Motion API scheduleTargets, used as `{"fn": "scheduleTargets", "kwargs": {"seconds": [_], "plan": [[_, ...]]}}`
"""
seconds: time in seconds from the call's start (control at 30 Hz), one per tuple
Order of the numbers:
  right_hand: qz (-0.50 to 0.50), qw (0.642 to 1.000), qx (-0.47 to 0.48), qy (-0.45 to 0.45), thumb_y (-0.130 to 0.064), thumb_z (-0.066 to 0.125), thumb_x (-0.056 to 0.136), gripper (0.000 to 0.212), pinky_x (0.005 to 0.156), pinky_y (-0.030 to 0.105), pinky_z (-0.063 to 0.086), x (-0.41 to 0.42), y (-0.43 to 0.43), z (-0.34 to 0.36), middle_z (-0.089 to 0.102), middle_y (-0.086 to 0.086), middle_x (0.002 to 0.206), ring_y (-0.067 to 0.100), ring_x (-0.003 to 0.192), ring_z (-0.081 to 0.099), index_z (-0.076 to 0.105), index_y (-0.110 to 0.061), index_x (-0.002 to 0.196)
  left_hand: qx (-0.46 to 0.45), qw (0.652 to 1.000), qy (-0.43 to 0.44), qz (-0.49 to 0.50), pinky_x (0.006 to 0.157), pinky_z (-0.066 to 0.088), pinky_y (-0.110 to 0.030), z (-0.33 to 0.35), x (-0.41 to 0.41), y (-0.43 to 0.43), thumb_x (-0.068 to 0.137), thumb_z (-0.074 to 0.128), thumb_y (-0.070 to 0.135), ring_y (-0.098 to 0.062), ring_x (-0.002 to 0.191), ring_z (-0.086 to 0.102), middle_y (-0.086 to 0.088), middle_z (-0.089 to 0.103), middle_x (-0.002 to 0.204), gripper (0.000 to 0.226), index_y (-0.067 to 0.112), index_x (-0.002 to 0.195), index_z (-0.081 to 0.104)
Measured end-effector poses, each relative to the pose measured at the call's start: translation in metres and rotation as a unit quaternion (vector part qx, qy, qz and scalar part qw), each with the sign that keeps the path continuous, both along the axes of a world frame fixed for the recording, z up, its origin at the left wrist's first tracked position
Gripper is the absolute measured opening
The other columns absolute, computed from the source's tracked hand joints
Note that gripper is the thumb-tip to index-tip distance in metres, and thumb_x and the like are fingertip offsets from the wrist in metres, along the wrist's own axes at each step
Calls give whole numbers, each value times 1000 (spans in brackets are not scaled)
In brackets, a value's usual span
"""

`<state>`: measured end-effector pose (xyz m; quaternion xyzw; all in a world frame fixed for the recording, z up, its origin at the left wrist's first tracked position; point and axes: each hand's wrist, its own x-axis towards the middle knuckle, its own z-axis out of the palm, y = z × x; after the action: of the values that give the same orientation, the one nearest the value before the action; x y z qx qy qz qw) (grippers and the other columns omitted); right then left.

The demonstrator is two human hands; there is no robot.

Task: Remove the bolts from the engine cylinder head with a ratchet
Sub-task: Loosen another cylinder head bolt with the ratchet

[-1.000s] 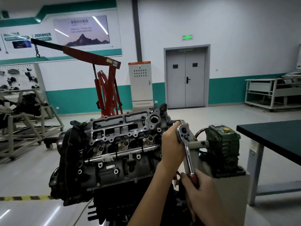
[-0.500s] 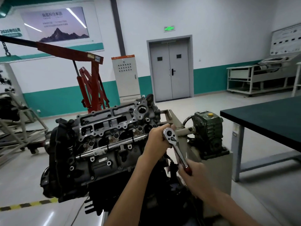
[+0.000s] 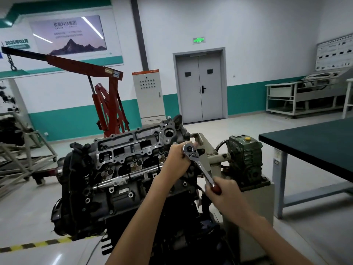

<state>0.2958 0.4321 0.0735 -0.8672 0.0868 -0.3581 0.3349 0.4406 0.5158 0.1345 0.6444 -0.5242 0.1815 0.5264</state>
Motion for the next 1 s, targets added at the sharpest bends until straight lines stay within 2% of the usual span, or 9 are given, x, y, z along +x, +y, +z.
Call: {"fn": "scheduleTargets", "kwargs": {"seconds": [0.27, 0.4, 0.53, 0.6, 0.7, 0.8, 0.87, 0.93, 1.0], "plan": [[99, 981, 164, -2, -16, 61, 85, 23, 38, 17, 31, -7, 41, -14, 43, -2, 44, 6, 33, 39, 48, -9, 67, 7, 1000, 10, -10, 51, 29, -10, -1, -2, 2, 96, 56, 11, -2, 46, 33, 16, 39, 48, 53, 33, 55, 30], [76, 991, 40, 104, -8, 61, 83, 32, 44, 22, 36, -10, -11, 3, 48, 1, 51, 8, 42, 41, 46, -17, 56, 43, 999, 25, -19, 56, 28, -14, 0, -4, 5, 97, 55, 12, -4, 49, 30, 14, 35, 49, 50, 24, 54, 32], [51, 973, -160, 155, -15, 61, 84, 2, 52, 15, 41, -10, -69, 48, 51, -13, 59, -1, 48, 45, 62, -14, 82, 62, 997, 30, -17, 55, 29, -17, 3, -7, 4, 94, 55, 3, -4, 50, 30, 4, 40, 52, 43, 8, 54, 42], [24, 971, -205, 125, -18, 63, 83, 10, 61, 16, 44, -9, -76, 51, 46, -20, 60, -7, 53, 43, 64, -11, 89, 68, 997, 33, -6, 57, 30, -16, 3, -8, 3, 93, 55, 0, -4, 50, 31, 4, 40, 52, 41, 9, 55, 42], [-13, 986, -94, 137, -16, 62, 83, 8, 66, 33, 53, -9, -45, 22, 57, 1, 65, 11, 57, 53, 59, -10, 80, 36, 998, 44, 2, 53, 31, -12, 0, -8, 3, 92, 56, -2, -2, 48, 35, 14, 42, 50, 49, 24, 54, 42], [-16, 996, 79, 31, -11, 64, 80, 29, 47, 16, 39, -8, 21, -12, 48, -2, 50, 4, 44, 43, 47, -19, 58, -5, 999, 32, 3, 50, 30, -12, -4, -12, 3, 94, 57, 5, -1, 47, 36, 15, 44, 47, 51, 32, 55, 40], [19, 977, 210, -16, -12, 63, 80, 28, 41, 11, 32, 0, 71, -23, 43, -6, 47, 2, 39, 42, 46, -20, 59, -15, 1000, 18, 11, 51, 29, -10, -6, -12, 1, 95, 56, 6, -2, 48, 35, 14, 39, 50, 45, 21, 55, 42], [73, 944, 319, -45, -15, 60, 79, 21, 41, 21, 38, 14, 108, -27, 45, -2, 48, 8, 38, 44, 47, -22, 64, -9, 1000, 11, 20, 51, 28, -11, -7, -8, 0, 92, 58, 3, -2, 50, 34, 11, 35, 54, 40, 13, 58, 41], [77, 937, 337, -47, -13, 58, 79, 20, 41, 24, 39, 20, 111, -27, 45, 1, 51, 12, 40, 44, 46, -21, 65, 4, 1000, 0, 27, 51, 28, -12, -6, -3, 1, 88, 59, -4, -2, 49, 34, 14, 33, 54, 42, 17, 59, 38]]}}
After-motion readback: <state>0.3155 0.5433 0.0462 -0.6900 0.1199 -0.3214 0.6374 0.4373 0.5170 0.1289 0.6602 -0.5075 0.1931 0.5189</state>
